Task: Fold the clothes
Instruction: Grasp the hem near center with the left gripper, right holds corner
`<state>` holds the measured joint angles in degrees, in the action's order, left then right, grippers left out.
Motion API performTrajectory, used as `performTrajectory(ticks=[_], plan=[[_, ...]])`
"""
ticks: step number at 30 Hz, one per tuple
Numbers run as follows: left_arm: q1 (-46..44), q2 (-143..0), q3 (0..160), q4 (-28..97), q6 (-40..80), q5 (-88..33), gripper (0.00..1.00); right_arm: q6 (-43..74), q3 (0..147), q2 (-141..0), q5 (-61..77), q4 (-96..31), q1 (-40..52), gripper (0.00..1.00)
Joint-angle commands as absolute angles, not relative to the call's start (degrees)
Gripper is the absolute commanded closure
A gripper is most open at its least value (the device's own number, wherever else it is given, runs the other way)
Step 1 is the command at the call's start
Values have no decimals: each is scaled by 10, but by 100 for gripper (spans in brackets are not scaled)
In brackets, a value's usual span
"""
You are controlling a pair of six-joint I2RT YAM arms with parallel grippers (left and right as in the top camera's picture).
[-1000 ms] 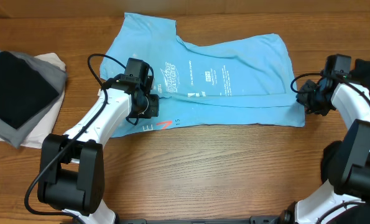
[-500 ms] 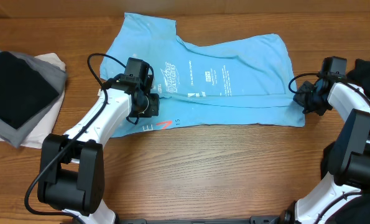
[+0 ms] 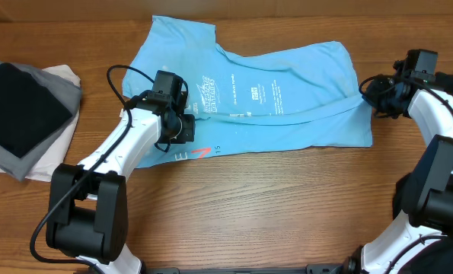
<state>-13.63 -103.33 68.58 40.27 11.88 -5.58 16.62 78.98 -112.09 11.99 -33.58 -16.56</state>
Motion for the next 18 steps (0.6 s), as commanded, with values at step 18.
performTrajectory(ticks=[18], plan=[[-135, -1042, 675, 441, 141, 8, 96, 163, 752, -1118, 16, -521, -166, 67]])
